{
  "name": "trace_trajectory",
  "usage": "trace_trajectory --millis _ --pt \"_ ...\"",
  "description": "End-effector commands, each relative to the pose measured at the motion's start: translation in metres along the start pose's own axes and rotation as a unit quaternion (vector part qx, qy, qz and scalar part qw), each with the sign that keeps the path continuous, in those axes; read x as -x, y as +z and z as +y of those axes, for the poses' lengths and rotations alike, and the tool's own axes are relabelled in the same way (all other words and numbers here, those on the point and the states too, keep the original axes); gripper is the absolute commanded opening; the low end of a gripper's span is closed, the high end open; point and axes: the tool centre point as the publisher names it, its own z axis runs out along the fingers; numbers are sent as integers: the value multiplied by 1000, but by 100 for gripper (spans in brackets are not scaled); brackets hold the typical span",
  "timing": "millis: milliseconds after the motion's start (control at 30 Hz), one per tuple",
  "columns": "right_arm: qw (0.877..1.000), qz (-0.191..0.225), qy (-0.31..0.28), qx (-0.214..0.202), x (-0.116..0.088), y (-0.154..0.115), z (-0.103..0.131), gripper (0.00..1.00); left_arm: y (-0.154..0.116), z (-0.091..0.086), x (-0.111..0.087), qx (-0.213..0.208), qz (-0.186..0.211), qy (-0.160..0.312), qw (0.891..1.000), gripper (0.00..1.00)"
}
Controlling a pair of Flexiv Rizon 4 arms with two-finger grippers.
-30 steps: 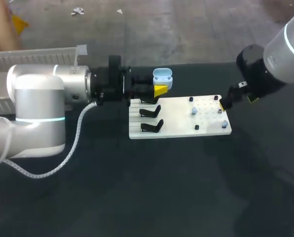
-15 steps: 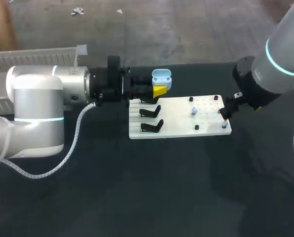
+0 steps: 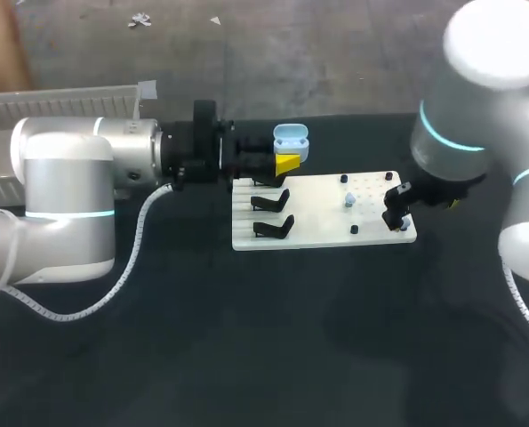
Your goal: Pick up each earbud case from the left stands, insert the matching earbuds, close the lid, and place the case in the box.
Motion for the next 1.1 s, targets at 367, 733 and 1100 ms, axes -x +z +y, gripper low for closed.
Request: trace_trajectory --millis 367,733,1100 --pt "999 42 -15 -28 6 21 13 100 0 0 0 1 -1 1 1000 0" --pt "998 62 -15 -26 3 28 14 75 0 0 0 1 -1 1 1000 0" --pt "998 65 -5 -22 5 29 13 50 0 0 0 1 -1 1 1000 0"
